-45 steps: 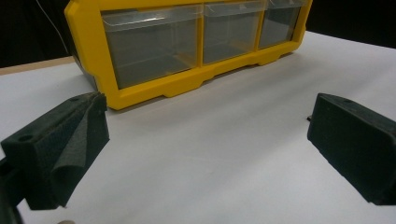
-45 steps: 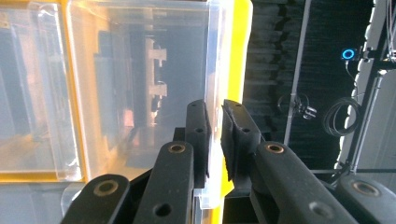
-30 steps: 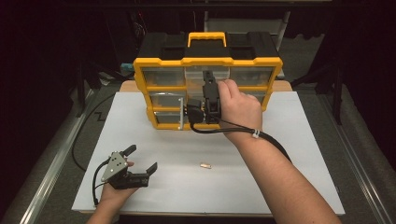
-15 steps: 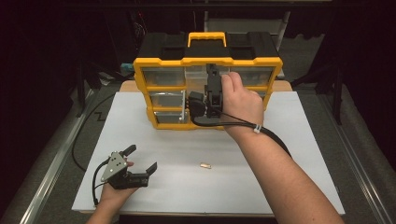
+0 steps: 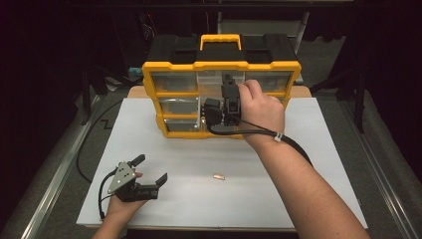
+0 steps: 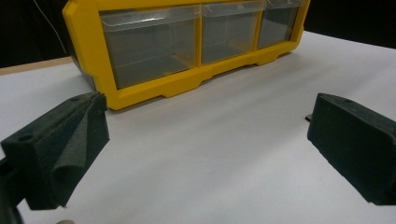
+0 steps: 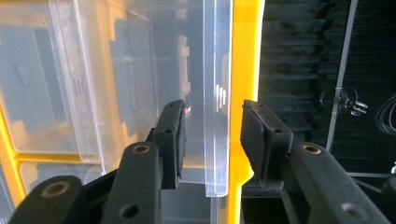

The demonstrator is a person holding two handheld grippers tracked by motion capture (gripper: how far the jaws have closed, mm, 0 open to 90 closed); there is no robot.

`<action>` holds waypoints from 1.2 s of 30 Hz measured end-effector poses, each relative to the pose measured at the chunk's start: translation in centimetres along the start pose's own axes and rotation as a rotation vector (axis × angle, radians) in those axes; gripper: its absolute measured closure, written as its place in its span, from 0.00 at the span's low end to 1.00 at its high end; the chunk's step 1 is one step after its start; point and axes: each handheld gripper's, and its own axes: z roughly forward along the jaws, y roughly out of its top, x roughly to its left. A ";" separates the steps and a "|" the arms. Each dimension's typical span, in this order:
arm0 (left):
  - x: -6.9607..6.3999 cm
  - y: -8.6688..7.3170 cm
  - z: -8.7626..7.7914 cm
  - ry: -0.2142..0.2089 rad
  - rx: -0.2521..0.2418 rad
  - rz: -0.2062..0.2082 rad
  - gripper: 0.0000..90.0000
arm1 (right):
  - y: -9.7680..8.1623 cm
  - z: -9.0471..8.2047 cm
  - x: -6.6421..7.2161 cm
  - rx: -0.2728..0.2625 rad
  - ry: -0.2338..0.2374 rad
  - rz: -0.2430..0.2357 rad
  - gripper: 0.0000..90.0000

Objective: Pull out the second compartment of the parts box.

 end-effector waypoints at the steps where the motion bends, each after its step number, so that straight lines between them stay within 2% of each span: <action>1: 0.0 0.0 0.0 -0.001 0.001 0.001 0.00 | 0.0 0.0 0.0 0.000 -0.003 0.000 0.72; 8: 0.1 0.0 0.0 0.002 -0.003 -0.004 0.00 | -0.1 0.0 0.2 0.004 -0.028 -0.008 0.86; 15: 0.1 0.1 -0.2 0.006 -0.007 -0.007 0.00 | -0.2 -0.5 0.4 0.000 -0.040 -0.016 0.87; 36: 0.1 0.1 -0.2 0.006 -0.009 -0.011 0.00 | -0.5 -4.5 1.2 -0.032 -0.071 -0.037 0.88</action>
